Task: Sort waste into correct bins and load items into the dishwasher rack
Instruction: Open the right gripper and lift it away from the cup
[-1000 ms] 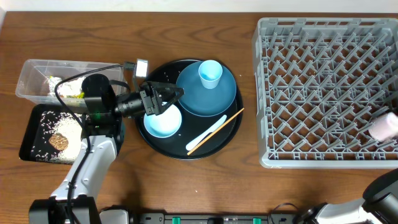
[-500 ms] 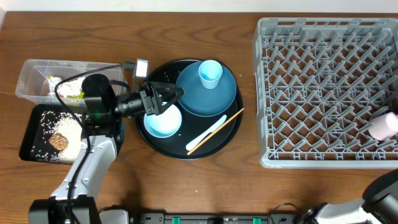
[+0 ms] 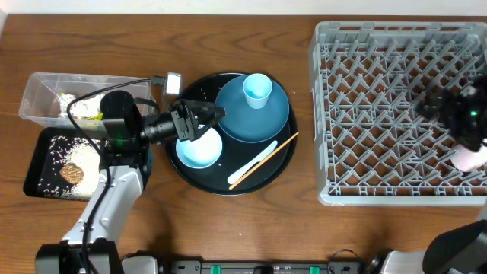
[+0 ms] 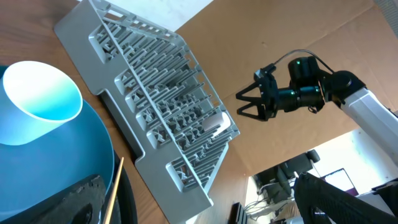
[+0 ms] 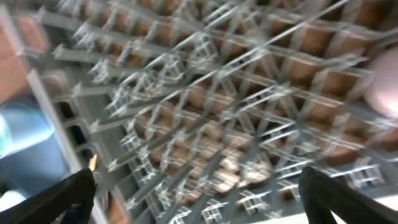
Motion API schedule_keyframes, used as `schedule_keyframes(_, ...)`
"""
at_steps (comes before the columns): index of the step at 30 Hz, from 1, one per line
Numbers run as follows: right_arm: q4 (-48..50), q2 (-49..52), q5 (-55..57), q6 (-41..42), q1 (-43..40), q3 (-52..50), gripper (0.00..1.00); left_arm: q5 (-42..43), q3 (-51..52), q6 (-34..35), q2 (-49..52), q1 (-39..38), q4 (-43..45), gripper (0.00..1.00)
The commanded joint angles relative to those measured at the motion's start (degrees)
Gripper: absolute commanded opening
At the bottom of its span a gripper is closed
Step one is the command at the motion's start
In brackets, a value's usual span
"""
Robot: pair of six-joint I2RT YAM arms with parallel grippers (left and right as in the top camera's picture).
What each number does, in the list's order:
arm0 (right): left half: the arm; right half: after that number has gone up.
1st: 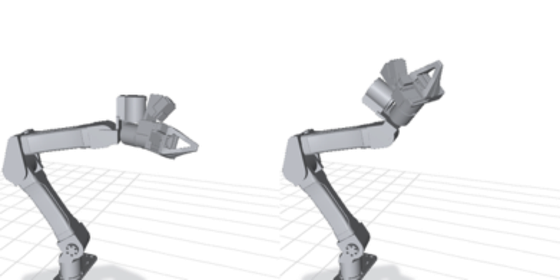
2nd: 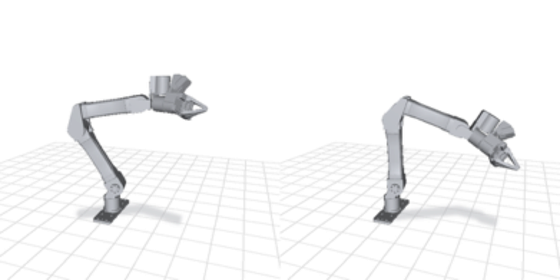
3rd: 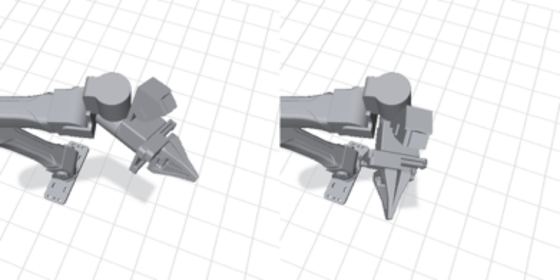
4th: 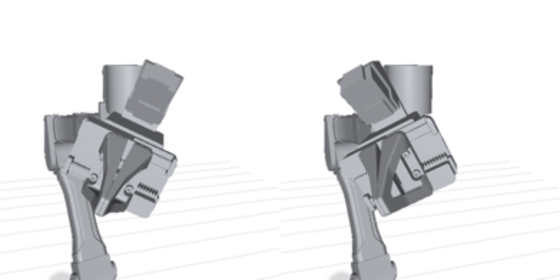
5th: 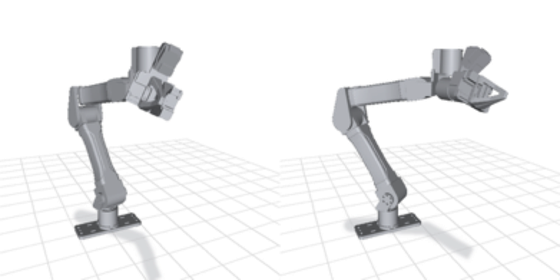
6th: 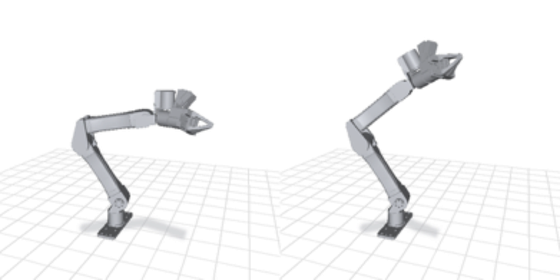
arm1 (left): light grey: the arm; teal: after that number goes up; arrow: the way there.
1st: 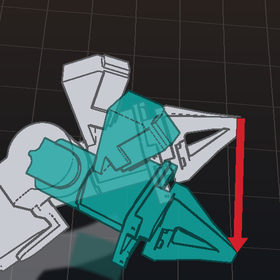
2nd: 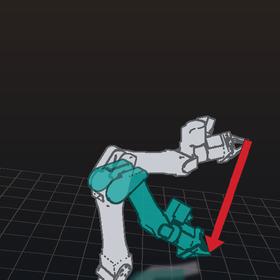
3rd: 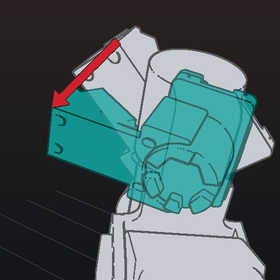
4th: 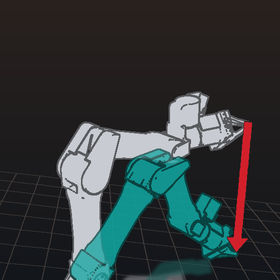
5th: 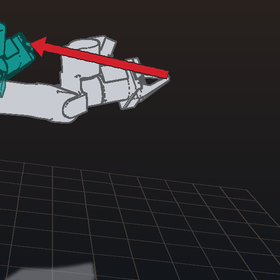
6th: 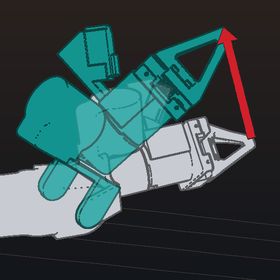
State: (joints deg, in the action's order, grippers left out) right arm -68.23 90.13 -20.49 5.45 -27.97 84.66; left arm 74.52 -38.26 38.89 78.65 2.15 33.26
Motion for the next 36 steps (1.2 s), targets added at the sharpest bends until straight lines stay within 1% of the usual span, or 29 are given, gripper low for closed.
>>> schedule_keyframes(1,-3.0,-0.2,-4.2,0.1,3.4,-0.1,0.99,-0.2,0.1,-1.0,0.1,0.2,0.2,0.97)
schedule_keyframes(4,-7.3,-0.2,-4.1,0.0,6.1,-0.2,0.99,-0.2,0.1,-1.0,0.1,0.2,0.2,0.98)
schedule_keyframes(7,-11.0,-0.2,-3.9,-1.9,8.8,-0.2,0.99,-0.2,0.1,-1.0,0.1,0.2,0.2,0.98)
schedule_keyframes(8,-11.9,-0.2,-3.4,-1.9,9.5,-0.2,0.97,-0.2,0.1,-1.0,0.1,0.2,0.2,0.98)
schedule_keyframes(11,-13.1,-0.2,-0.6,-1.9,12.2,-0.5,0.82,-0.2,0.1,-1.0,0.1,0.2,0.2,0.98)
schedule_keyframes(12,-13.0,-0.2,0.1,-1.9,13.3,-0.9,0.81,-0.2,0.1,-1.0,0.1,0.2,0.2,0.98)
schedule_keyframes(16,-11.3,-0.2,1.2,-1.9,16.6,-3.8,0.82,-0.2,0.1,-1.0,0.1,0.2,0.2,0.98)
schedule_keyframes(21,-9.0,-0.2,1.0,-1.9,17.3,-7.7,0.82,-0.2,0.1,-1.0,0.1,0.2,0.2,0.98)
schedule_keyframes(22,-8.9,-0.2,0.9,-1.9,17.3,-8.0,0.82,-0.7,0.1,-0.9,0.1,0.2,0.3,0.98)
schedule_keyframes(25,-8.9,-0.2,0.9,-1.9,17.3,-8.1,0.83,-5.4,0.0,-0.9,0.1,0.2,1.3,0.98)
schedule_keyframes(28,-9.2,-0.2,1.0,-1.9,17.3,-8.1,0.83,-5.6,0.0,-0.9,0.1,0.2,1.3,0.98)
schedule_keyframes(36,-10.5,-0.2,1.9,-1.9,17.3,-8.9,0.78,-6.1,0.0,-0.7,0.1,0.2,1.9,0.98)
